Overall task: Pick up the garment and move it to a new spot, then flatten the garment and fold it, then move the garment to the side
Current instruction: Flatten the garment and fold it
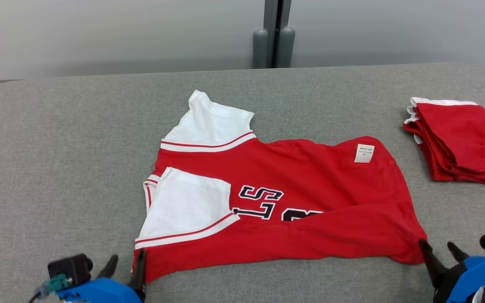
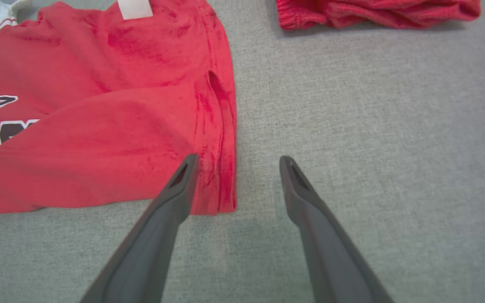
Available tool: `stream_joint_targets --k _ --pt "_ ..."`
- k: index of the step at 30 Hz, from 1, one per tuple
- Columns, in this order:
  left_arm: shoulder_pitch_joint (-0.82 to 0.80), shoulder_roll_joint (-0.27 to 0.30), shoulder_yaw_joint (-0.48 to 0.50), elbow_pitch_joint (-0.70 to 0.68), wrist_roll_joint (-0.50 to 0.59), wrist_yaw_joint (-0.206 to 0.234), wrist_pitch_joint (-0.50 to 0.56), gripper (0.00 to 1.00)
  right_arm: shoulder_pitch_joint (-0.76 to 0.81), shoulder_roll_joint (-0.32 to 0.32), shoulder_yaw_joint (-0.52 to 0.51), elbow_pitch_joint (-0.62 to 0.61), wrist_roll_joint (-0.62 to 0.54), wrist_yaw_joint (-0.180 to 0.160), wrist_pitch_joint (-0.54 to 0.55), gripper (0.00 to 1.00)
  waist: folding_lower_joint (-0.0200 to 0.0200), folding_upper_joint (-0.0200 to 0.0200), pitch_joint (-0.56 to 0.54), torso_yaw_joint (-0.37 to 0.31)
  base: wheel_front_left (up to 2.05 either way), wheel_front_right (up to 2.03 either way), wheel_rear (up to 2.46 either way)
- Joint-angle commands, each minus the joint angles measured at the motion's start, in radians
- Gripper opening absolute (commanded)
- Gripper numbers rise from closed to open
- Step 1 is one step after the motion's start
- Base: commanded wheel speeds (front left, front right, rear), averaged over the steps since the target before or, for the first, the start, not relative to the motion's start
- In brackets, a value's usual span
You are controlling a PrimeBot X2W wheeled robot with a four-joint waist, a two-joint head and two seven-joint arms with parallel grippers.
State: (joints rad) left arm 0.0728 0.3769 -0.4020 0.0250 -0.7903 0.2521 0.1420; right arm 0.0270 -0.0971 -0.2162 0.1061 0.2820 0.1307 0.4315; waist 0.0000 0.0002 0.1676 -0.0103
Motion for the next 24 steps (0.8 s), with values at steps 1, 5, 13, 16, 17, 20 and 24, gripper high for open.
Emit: stream_joint_targets --k 1,5,13,16,17,20,24 --pt "-0.036 0.011 0.002 -0.01 0.012 -0.001 -0.004 1.0 0.007 0.003 -0.007 -0.019 -0.012 0.0 -0.003 1.0 0.0 -0.0002 0.0 -0.003 0.0 0.0 0.0" --pt "-0.121 0.054 0.001 -0.028 0.052 -0.018 0.017 1.0 -0.027 -0.002 -0.025 -0.065 -0.041 0.0 -0.017 1.0 0.0 -0.0002 0.004 -0.016 0.0 0.0 0.0" --pt "-0.489 0.143 -0.04 -0.004 0.153 -0.096 0.162 1.0 -0.157 -0.02 0.041 -0.117 -0.07 0.0 0.007 1.0 0.0 -0.0002 0.063 -0.061 0.0 0.0 0.0" --pt "-0.641 0.167 -0.055 0.041 0.181 -0.14 0.229 1.0 -0.223 -0.024 0.088 -0.116 -0.072 0.0 0.014 1.0 0.0 -0.0002 0.107 -0.09 0.0 0.0 0.0" --pt "-0.692 0.174 -0.064 0.061 0.192 -0.155 0.252 1.0 -0.248 -0.029 0.102 -0.109 -0.076 0.0 0.013 1.0 0.0 -0.0002 0.123 -0.1 0.0 0.0 0.0" --pt "-0.813 0.184 -0.082 0.121 0.201 -0.196 0.323 1.0 -0.315 -0.037 0.15 -0.091 -0.089 0.0 0.002 1.0 0.0 -0.0002 0.178 -0.135 0.0 0.0 0.0" --pt "-0.932 0.198 -0.083 0.207 0.191 -0.233 0.402 1.0 -0.404 -0.035 0.215 -0.06 -0.081 0.0 -0.018 1.0 0.0 -0.0002 0.252 -0.182 0.0 0.0 0.0"
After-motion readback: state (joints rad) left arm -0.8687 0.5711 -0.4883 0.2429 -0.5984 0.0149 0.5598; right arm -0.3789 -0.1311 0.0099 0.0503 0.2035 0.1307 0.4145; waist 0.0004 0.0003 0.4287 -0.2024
